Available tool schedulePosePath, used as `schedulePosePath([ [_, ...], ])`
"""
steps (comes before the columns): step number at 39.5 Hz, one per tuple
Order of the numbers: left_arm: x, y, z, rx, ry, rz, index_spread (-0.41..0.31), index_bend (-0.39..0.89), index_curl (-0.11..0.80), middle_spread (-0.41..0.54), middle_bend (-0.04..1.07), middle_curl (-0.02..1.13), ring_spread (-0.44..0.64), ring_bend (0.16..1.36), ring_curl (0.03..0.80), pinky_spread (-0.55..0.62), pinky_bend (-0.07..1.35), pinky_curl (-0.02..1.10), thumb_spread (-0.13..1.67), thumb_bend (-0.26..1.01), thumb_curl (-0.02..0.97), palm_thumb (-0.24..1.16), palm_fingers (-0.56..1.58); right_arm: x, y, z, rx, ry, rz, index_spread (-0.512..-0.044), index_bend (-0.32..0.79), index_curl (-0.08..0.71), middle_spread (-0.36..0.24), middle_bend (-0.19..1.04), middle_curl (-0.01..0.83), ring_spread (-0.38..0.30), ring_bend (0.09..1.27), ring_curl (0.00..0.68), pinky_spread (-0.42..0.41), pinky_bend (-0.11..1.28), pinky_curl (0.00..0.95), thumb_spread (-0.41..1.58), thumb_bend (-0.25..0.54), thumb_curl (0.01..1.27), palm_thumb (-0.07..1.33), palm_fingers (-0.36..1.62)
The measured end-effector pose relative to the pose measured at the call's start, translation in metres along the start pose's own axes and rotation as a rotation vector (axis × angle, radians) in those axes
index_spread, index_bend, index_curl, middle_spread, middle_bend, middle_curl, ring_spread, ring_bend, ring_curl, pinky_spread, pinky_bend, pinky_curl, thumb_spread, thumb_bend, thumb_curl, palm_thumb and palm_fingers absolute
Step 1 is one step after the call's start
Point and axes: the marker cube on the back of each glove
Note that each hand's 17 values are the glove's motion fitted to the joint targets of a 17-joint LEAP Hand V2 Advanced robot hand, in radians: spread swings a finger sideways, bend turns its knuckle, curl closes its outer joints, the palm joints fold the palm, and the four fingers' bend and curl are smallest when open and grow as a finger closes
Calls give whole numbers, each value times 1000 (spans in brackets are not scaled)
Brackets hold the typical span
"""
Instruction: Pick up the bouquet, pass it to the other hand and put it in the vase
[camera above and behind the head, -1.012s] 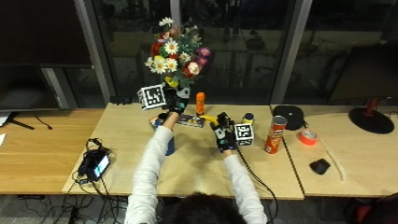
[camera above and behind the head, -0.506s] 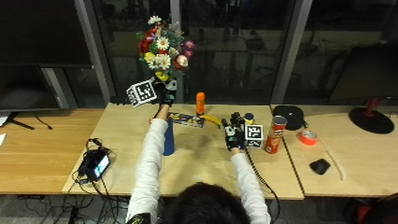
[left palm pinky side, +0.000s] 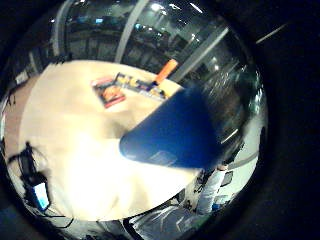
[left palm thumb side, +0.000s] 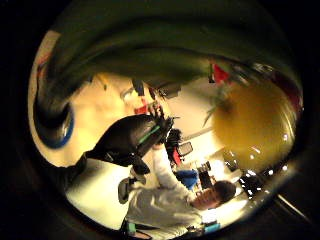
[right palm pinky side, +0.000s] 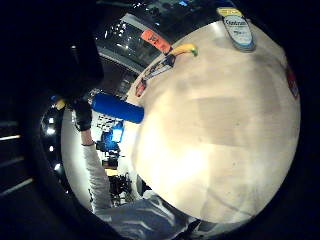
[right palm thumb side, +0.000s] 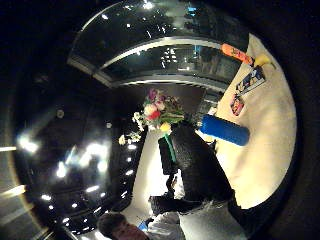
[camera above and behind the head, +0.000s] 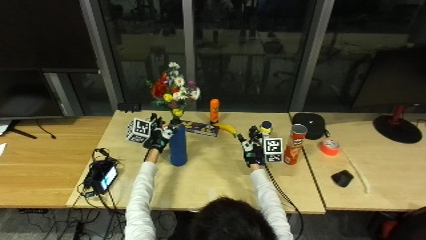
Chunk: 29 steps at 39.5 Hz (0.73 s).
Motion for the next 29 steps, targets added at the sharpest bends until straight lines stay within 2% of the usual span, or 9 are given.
schedulePosePath([
  [1, 3, 18, -5, -40, 19, -45, -4, -2, 424, 4, 475, 568, 23, 652, 505, 72, 502, 500, 727, -119, 540, 370, -332, 2, 1, 0, -1, 7, 4, -369, 123, 194, -3, 240, 353, 29, 493, 301, 241, 577, 342, 1097, -22, 357, 422, 90],
  [3, 19, 50, -18, -59, 64, -40, 36, 10, 373, 100, 361, 490, 113, 621, 425, 162, 455, 426, 748, -85, 520, 354, -310, 6, 4, 0, -9, 14, 7, -368, 128, 195, -2, 241, 353, 29, 489, 299, 241, 569, 340, 1099, -19, 357, 430, 95],
  [7, 15, 87, -26, -72, 226, 164, 90, 18, 303, 225, 257, 379, 245, 587, 340, 297, 403, 348, 786, -49, 489, 353, -236, 26, 11, -5, -34, 70, 10, -368, 129, 198, -2, 237, 352, 29, 485, 298, 241, 558, 338, 1104, -20, 357, 438, 99],
  [9, 12, 96, -28, -104, 284, 203, 108, 25, 277, 269, 237, 354, 293, 579, 323, 344, 392, 333, 799, -44, 475, 352, -216, 33, 13, -8, -41, 87, 14, -367, 136, 200, -2, 233, 350, 30, 480, 296, 241, 553, 336, 1105, -20, 356, 441, 105],
  [13, 11, 105, -33, -174, 270, 92, 132, 28, 232, 330, 218, 335, 358, 582, 310, 409, 377, 318, 827, -36, 452, 358, -195, 36, 23, -8, -85, 51, 103, -366, 138, 205, -2, 231, 348, 30, 475, 295, 240, 536, 334, 1113, -20, 355, 448, 118],
  [17, -1, 96, -46, -95, 29, -88, 146, 44, 200, 367, 207, 330, 402, 578, 301, 449, 367, 311, 842, -35, 432, 361, -183, 56, 24, -6, -77, 106, 71, -364, 142, 210, -2, 227, 346, 30, 467, 291, 240, 521, 332, 1118, -17, 357, 457, 132],
  [19, -4, 92, -52, -72, -30, -108, 151, 46, 186, 380, 206, 329, 418, 575, 298, 460, 360, 309, 845, -40, 423, 352, -178, 63, 30, -2, -96, 114, 89, -363, 142, 212, -5, 227, 346, 30, 465, 291, 240, 512, 330, 1120, -19, 357, 459, 142],
  [24, -14, 90, -49, -137, -9, -173, 158, 56, 159, 402, 196, 326, 446, 568, 290, 478, 346, 305, 854, -40, 403, 341, -169, 86, 41, 11, -120, 171, 121, -365, 144, 218, -10, 225, 345, 26, 453, 288, 240, 493, 329, 1127, -19, 357, 468, 157],
  [29, -3, 95, -57, -158, -19, -159, 162, 56, 134, 413, 196, 326, 460, 570, 286, 476, 344, 306, 854, -38, 388, 334, -148, 103, 51, 21, -121, 207, 193, -364, 143, 223, -11, 225, 345, 22, 443, 285, 239, 471, 326, 1130, -21, 357, 471, 173],
])
